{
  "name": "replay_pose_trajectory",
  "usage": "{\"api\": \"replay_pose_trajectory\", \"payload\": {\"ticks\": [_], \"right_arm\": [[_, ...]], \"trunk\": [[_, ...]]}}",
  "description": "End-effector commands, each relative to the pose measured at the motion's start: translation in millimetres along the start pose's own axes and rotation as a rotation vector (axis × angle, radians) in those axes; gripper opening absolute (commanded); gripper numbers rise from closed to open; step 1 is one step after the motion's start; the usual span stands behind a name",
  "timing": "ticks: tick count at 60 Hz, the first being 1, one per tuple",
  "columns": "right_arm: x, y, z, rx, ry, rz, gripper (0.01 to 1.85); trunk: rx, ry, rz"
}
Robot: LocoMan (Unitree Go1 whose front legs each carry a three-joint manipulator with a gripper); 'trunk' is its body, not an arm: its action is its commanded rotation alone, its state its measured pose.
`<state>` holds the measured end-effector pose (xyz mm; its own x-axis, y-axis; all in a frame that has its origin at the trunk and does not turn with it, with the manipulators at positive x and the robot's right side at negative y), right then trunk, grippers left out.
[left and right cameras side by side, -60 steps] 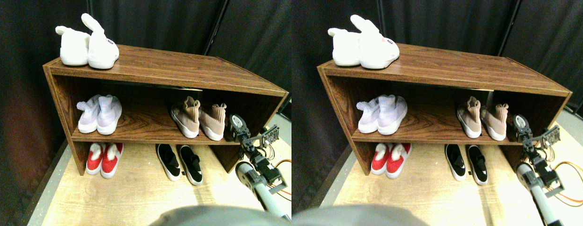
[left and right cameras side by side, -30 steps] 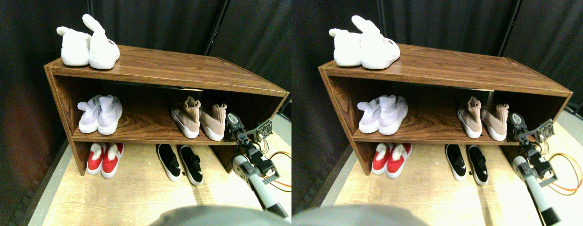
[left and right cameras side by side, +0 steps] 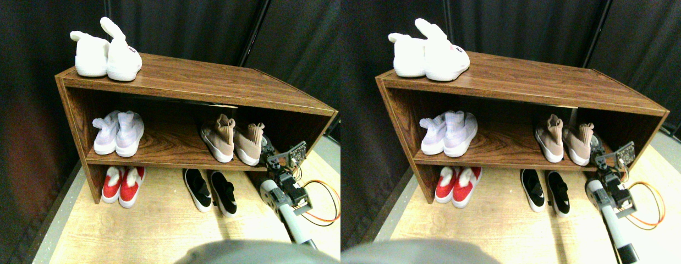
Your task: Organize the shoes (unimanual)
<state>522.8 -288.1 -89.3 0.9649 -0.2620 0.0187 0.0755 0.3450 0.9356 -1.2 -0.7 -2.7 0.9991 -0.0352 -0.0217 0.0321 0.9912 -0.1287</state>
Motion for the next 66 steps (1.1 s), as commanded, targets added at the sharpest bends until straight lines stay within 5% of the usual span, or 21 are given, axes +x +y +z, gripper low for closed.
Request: {"api": "replay_pose_trajectory", "payload": {"ticks": [1, 33, 49, 66], "right_arm": [[0.3, 2, -8, 0.01, 0.017, 0.011, 0.06], [1.2, 3, -24, 0.008, 0.021, -0.022, 0.06], [14.2, -7, -9, -0.013, 0.004, -0.023, 0.06], [7.3, -3, 8, -0.036, -0.043, 0.013, 0.06]], "trunk": [[-0.004, 0.012, 0.011], [-0.019, 0.022, 0.027], [-0.009, 0.026, 0.019], [0.009, 0.025, -0.006]]}}
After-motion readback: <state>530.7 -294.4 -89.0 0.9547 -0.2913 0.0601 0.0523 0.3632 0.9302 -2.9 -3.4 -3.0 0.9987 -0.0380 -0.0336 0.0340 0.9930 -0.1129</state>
